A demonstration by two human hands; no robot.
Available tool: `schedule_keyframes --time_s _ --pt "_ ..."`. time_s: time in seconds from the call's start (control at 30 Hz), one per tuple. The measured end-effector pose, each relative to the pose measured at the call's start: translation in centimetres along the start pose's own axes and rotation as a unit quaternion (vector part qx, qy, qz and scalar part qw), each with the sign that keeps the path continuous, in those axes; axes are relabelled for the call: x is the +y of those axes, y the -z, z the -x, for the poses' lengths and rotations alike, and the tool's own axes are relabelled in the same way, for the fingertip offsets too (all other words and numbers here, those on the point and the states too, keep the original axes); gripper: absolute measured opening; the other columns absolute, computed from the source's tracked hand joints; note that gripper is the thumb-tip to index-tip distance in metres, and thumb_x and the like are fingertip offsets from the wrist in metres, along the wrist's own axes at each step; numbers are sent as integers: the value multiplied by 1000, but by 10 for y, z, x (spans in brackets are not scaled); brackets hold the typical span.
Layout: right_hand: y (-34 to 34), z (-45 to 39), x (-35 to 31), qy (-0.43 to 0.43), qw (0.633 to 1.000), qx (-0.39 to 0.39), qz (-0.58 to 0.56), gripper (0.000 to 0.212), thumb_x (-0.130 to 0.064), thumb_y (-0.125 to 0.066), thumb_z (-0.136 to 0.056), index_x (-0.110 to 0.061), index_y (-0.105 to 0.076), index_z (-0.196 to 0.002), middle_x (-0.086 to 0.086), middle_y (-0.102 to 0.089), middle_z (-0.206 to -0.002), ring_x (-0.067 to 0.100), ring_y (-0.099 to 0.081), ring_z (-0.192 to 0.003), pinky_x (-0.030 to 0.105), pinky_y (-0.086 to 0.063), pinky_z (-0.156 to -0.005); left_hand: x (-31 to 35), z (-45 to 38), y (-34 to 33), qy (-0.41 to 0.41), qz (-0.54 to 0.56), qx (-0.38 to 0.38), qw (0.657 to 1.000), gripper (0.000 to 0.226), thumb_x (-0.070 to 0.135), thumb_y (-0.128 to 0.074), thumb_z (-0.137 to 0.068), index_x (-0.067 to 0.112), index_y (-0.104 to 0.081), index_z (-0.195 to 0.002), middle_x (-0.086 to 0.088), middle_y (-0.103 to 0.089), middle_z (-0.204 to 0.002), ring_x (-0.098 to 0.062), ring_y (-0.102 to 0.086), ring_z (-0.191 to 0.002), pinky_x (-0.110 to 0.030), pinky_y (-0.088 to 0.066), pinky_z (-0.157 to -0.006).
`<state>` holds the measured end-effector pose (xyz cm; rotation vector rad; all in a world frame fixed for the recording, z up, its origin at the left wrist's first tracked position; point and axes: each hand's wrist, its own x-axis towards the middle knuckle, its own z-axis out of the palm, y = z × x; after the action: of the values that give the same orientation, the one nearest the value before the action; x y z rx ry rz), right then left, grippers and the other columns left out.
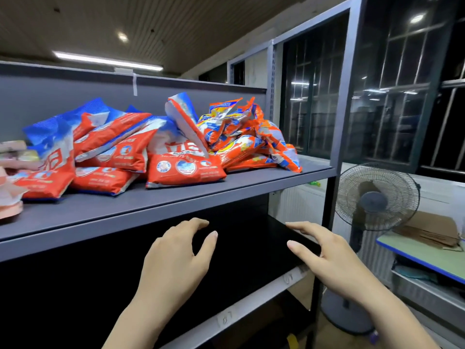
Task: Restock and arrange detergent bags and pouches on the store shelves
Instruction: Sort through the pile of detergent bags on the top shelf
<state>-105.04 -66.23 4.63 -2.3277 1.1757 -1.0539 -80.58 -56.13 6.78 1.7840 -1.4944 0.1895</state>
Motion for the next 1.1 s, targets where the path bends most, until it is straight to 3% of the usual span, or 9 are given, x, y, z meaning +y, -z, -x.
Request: schedule_keyframes --time_s 0.1,0.23,0.5,0.7,0.83,1.1 --pt "12 -22 19 11 1000 10 13 31 -44 -55 -90 -48 -52 -120 -33 -49 -119 -21 -44 -98 -1 -32 -79 12 -24 -17 -15 2 9 1000 36 53 -46 -87 36 -58 -116 22 -61 -116 -2 -53 -108 -26 -42 -86" --pt "24 -58 41 21 999 22 21 32 -44 -56 -88 -46 -53 -121 -37 -47 -112 -17 -43 -108 -8 -26 -81 26 -62 -38 -32 9 27 999 38 53 -47 -88 36 -56 -121 20 -59 -122 -4 -52 -115 -27 -40 -87" --pt "43 -151 70 46 998 11 38 38 -42 -58 -90 -38 -53 -127 -16 -53 -128 2 -46 -120 19 -32 -92 40 -166 -56 -33 -34 77 996 34 45 -50 -91 25 -59 -118 3 -63 -119 -21 -56 -109 -33 -42 -78" --pt "43 -213 79 61 998 13 25 38 -36 -58 -92 -33 -53 -129 -10 -55 -130 7 -48 -118 20 -34 -88 46 -233 -60 -21 -84 126 988 34 42 -49 -91 18 -61 -112 -5 -66 -111 -31 -58 -102 -40 -48 -81" --pt "36 -251 84 68 997 23 7 36 -36 -58 -91 -32 -55 -127 -9 -57 -127 12 -50 -119 27 -38 -91 44 -273 -69 16 -99 121 988 35 41 -47 -91 17 -57 -114 -5 -62 -119 -30 -55 -108 -37 -42 -78" --pt "17 -336 87 80 988 127 31 46 -43 -57 -90 -19 -54 -129 2 -56 -130 22 -46 -123 37 -39 -97 25 -339 -101 98 -55 93 989 44 37 -51 -87 13 -48 -123 -11 -57 -121 -32 -54 -107 -44 -48 -85"
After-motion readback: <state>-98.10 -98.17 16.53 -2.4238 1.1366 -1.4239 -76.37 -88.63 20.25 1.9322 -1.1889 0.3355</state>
